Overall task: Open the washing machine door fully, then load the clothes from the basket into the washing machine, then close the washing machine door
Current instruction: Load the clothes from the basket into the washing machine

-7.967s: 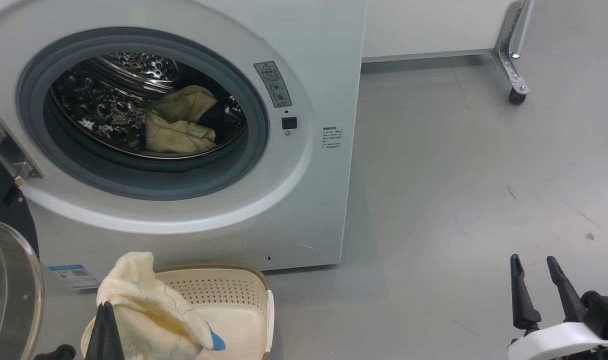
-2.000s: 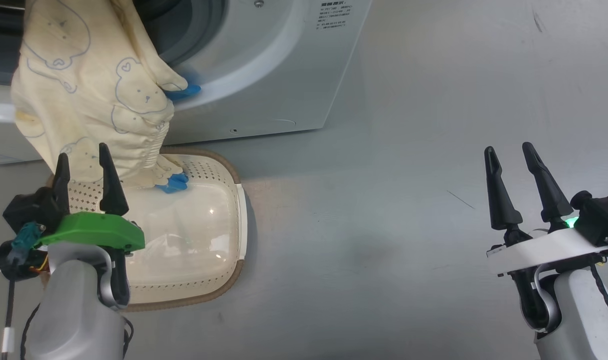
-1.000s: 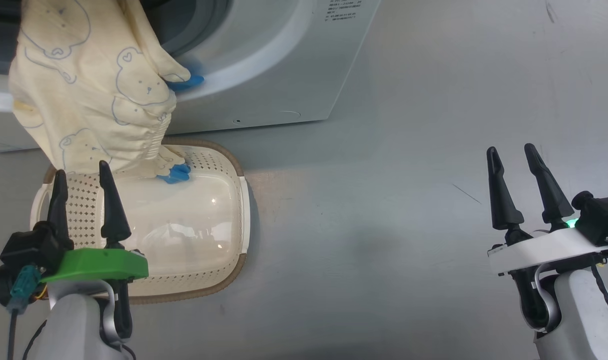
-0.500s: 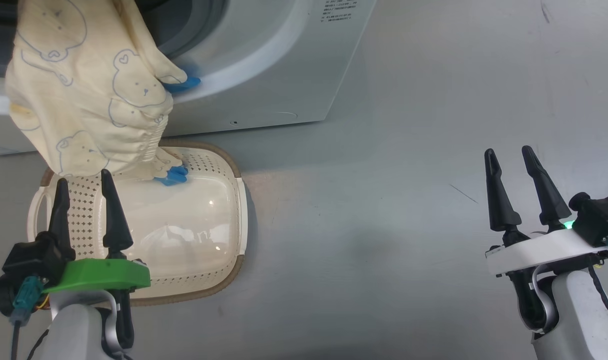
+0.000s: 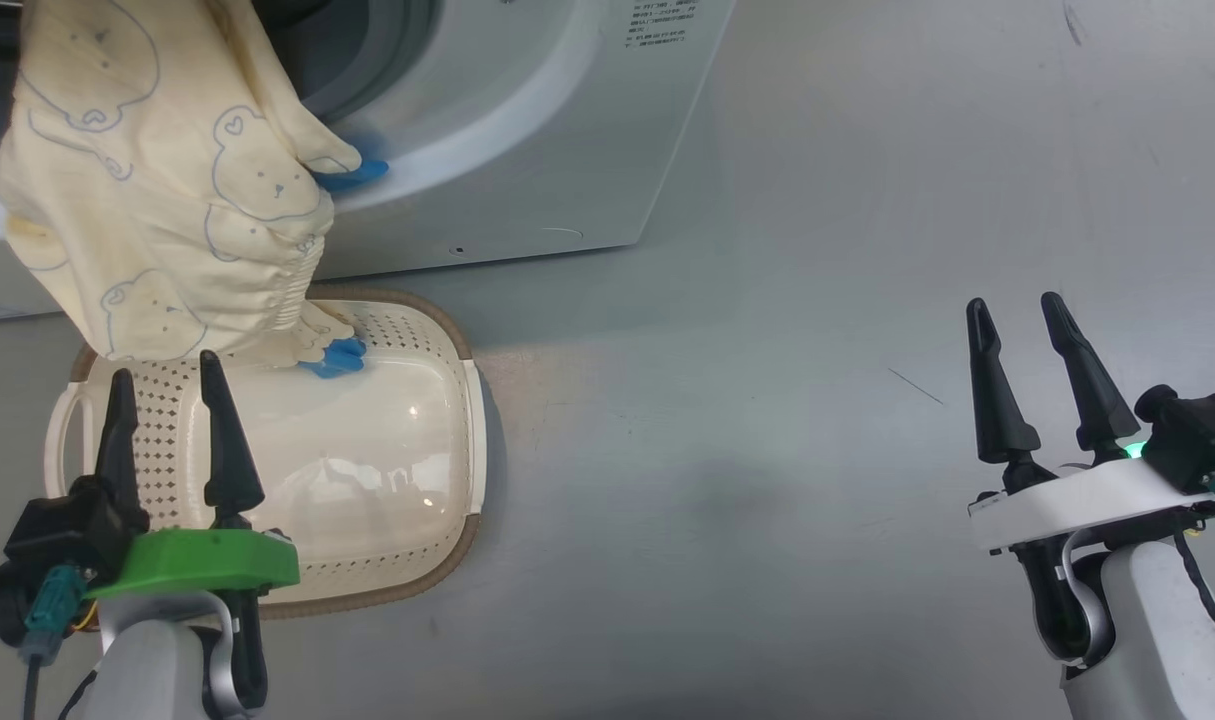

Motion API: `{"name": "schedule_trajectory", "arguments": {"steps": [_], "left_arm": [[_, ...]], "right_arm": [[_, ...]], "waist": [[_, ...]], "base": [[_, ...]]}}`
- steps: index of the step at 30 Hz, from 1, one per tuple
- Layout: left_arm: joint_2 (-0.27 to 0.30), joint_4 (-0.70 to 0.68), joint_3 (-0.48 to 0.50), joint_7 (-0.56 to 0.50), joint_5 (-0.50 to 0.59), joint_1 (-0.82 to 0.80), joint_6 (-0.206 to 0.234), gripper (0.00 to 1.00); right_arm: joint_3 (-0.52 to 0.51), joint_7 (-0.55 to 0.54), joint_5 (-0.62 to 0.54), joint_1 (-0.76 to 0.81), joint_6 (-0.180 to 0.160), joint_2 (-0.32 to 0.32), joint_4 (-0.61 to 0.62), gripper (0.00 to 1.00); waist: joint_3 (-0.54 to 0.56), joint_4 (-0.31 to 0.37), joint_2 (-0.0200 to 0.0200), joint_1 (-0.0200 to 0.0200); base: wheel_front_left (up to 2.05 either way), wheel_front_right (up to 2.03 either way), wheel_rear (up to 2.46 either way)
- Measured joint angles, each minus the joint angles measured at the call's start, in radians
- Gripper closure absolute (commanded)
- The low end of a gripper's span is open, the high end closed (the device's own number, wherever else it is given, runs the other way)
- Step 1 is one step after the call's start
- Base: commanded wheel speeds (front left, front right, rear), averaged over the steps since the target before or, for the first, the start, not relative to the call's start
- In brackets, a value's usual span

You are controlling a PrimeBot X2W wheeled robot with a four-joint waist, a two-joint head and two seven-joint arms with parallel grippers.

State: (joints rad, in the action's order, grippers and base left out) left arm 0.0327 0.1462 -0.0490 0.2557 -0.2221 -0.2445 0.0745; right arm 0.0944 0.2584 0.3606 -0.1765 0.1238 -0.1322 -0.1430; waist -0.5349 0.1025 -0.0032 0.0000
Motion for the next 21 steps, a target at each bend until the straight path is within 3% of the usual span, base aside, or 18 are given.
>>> {"name": "schedule_trajectory", "arguments": {"steps": [21], "left_arm": [[0.011,0.079,0.051,-0.001,-0.040,-0.029,0.005,0.00]], "right_arm": [[0.015,0.000,0.000,-0.014,0.000,0.007,0.004,0.00]], "waist": [[-0.030,0.034,0.0000,0.0000]], "base": [[0.00,0.00,0.00]]}}
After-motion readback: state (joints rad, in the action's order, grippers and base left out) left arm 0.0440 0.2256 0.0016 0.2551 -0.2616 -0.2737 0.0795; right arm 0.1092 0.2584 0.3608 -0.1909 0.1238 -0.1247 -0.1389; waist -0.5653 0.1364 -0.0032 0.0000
